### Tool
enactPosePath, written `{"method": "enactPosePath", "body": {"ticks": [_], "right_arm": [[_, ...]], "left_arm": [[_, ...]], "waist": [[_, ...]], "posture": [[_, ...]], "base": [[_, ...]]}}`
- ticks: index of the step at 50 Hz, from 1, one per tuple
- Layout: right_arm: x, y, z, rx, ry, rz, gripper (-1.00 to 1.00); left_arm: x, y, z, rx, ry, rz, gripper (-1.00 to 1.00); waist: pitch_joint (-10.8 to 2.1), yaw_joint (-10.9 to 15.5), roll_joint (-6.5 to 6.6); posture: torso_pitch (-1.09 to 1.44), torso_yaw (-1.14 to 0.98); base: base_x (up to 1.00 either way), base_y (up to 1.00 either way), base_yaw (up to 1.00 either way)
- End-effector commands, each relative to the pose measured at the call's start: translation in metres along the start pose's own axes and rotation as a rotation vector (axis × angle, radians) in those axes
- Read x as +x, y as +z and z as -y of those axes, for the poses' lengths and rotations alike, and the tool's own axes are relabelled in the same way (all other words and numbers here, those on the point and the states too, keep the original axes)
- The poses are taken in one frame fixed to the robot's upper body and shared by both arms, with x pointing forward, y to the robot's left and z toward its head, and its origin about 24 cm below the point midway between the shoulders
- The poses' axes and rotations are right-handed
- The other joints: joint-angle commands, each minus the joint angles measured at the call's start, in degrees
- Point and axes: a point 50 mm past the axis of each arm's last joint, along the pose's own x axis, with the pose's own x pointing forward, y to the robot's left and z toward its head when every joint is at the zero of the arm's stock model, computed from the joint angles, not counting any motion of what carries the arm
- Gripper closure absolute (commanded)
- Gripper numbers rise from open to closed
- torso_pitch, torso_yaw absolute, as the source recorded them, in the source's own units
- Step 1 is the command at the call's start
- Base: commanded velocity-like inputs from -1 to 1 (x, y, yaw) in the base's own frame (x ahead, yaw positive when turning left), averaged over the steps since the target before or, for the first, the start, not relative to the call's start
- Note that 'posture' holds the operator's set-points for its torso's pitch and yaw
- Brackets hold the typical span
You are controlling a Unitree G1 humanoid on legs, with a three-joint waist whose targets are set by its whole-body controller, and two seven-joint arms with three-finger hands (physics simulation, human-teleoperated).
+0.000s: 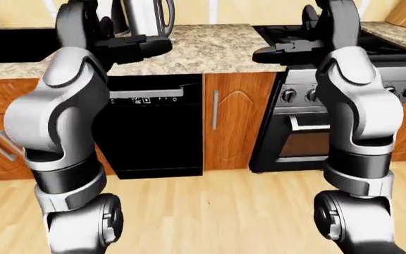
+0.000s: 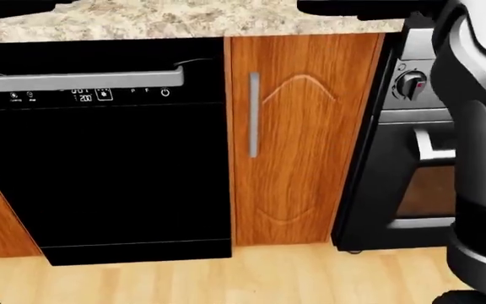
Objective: Close the lid of the electric kettle.
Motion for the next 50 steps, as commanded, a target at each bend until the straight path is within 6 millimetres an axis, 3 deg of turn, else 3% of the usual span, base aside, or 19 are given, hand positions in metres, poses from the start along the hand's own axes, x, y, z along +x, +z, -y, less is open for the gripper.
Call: {"method": "enactPosePath", "body": {"ticks": [1,7,12,13,16,19,22,24,27,32,35,36,37,38,39,40,47,49,50], "right_arm": [[0.002,0.021,0.001,-0.028,-0.003,0.070,-1.00],[0.003,0.064,0.007,-0.044,-0.013,0.145,-1.00],[-0.007,0.068,0.007,-0.048,0.001,0.156,-1.00],[-0.011,0.072,0.005,-0.057,0.008,0.172,-1.00],[-0.015,0.077,0.003,-0.080,0.007,0.200,-1.00],[-0.015,0.076,0.001,-0.087,0.010,0.208,-1.00],[-0.015,0.076,0.001,-0.086,0.013,0.209,-1.00],[-0.015,0.076,0.002,-0.087,0.015,0.214,-1.00],[-0.014,0.075,0.003,-0.085,0.012,0.214,-1.00],[-0.014,0.075,0.002,-0.089,0.018,0.214,-1.00],[-0.014,0.074,0.001,-0.090,0.019,0.213,-1.00],[-0.014,0.073,0.000,-0.092,0.020,0.212,-1.00],[-0.014,0.073,0.000,-0.093,0.022,0.212,-1.00],[-0.015,0.073,-0.001,-0.094,0.023,0.212,-1.00],[-0.015,0.073,-0.001,-0.095,0.024,0.213,-1.00],[-0.015,0.073,-0.001,-0.096,0.025,0.213,-1.00],[-0.016,0.073,-0.004,-0.102,0.033,0.217,-1.00],[-0.016,0.073,-0.004,-0.105,0.033,0.225,-1.00],[-0.016,0.073,-0.004,-0.106,0.033,0.227,-1.00]], "left_arm": [[-0.007,0.010,0.003,0.001,-0.020,0.039,-1.00],[-0.030,0.034,0.008,-0.002,-0.051,0.094,-1.00],[-0.038,0.041,0.007,0.000,-0.057,0.112,-1.00],[-0.040,0.044,0.007,-0.009,-0.059,0.117,-1.00],[-0.041,0.045,0.009,-0.005,-0.061,0.126,-1.00],[-0.039,0.042,0.008,-0.004,-0.062,0.118,-1.00],[-0.041,0.043,0.009,-0.004,-0.064,0.121,-1.00],[-0.040,0.042,0.010,0.001,-0.063,0.124,-1.00],[-0.040,0.041,0.013,0.015,-0.054,0.131,-1.00],[-0.041,0.045,0.011,0.025,-0.020,0.158,-1.00],[-0.041,0.045,0.009,-0.036,-0.045,0.144,-1.00],[-0.040,0.045,0.007,-0.047,-0.044,0.142,-1.00],[-0.040,0.045,0.006,-0.044,-0.043,0.142,-1.00],[-0.041,0.045,0.006,-0.044,-0.046,0.144,-1.00],[-0.041,0.045,0.006,-0.050,-0.049,0.146,-1.00],[-0.042,0.046,0.007,-0.048,-0.049,0.150,-1.00],[-0.042,0.046,0.007,-0.049,-0.053,0.153,-1.00],[-0.043,0.046,0.007,-0.047,-0.055,0.155,-1.00],[-0.043,0.046,0.007,-0.047,-0.056,0.155,-1.00]], "waist": [[-0.84,0.04,0.00],[-0.29,-0.03,0.30],[0.68,0.12,0.21],[-1.02,0.12,0.43],[2.59,0.17,0.11],[3.48,0.87,-1.57],[1.85,1.52,-4.76],[2.86,2.05,-3.44],[0.58,1.65,-3.02],[0.24,0.36,-1.14],[-0.77,-0.47,1.67],[-1.21,-0.07,3.96],[0.30,0.21,2.94],[2.59,-0.30,3.41],[1.75,0.37,3.80],[0.55,0.61,3.54],[0.38,1.37,2.30],[-0.51,0.41,-1.04],[-0.62,0.21,-4.43]], "posture": [[0.00,0.00],[0.00,0.00],[0.00,0.00],[0.00,0.00],[0.00,0.00],[0.00,0.00],[0.00,0.00],[0.00,0.00],[0.00,0.00],[0.00,0.00],[0.00,0.00],[0.00,0.00],[0.00,0.00],[0.00,0.00],[0.00,0.00],[0.00,0.00],[0.00,0.00],[0.00,0.00],[0.00,0.00]], "base": [[0.00,0.00,0.00],[0.00,0.00,0.00],[0.02,0.00,0.00],[0.24,0.00,0.00],[0.58,0.00,0.00],[0.85,0.00,0.00],[0.91,0.00,0.00],[0.91,0.00,0.00],[0.91,0.00,0.00],[0.91,0.00,0.00],[0.91,0.00,0.00],[0.91,0.00,0.00],[0.91,0.00,0.00],[0.91,0.00,0.00],[0.91,0.00,0.00],[0.91,0.00,0.00],[0.80,0.00,0.00],[0.01,0.00,0.00],[0.00,0.00,0.00]]}}
